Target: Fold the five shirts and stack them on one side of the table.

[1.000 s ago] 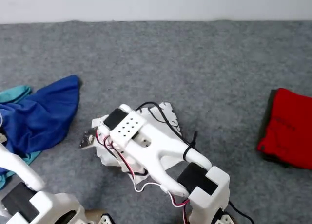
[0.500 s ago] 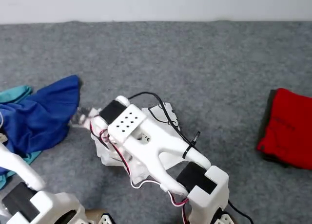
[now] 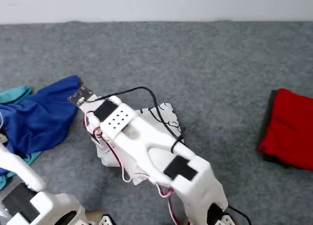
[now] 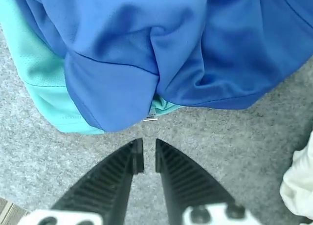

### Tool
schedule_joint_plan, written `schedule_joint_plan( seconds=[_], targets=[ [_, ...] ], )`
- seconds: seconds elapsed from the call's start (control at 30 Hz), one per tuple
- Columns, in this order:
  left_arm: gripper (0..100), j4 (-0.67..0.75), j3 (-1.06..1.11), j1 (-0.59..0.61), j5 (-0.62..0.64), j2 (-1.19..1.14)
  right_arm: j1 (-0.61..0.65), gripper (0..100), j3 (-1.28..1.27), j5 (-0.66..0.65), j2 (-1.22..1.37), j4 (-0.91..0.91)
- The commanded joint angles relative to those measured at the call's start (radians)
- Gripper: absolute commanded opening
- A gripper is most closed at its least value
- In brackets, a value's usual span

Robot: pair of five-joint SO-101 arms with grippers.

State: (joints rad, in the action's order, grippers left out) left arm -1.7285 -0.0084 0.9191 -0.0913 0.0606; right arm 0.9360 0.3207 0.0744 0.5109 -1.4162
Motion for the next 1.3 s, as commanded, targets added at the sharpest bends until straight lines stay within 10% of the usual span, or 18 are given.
schedule_joint_plan(
  seconds=[0.0, 0.27, 0.53, 1.27],
  targets=[
    [5, -0.023, -0.002, 0.003, -0.009, 0.041, -0.015, 22.7, 0.121, 0.043, 0.056, 0.012],
    [5, -0.023, -0.002, 0.003, -0.009, 0.041, -0.016, 22.0, 0.196, 0.040, 0.140, 0.010],
    [5, -0.023, -0.002, 0.002, -0.009, 0.041, -0.054, 0.6, 0.199, -0.135, 0.176, 0.012],
    [5, 0.020, 0.056, -0.002, -0.008, 0.041, -0.099, 0.9, 0.485, -0.261, 0.088, -0.145]
  ],
)
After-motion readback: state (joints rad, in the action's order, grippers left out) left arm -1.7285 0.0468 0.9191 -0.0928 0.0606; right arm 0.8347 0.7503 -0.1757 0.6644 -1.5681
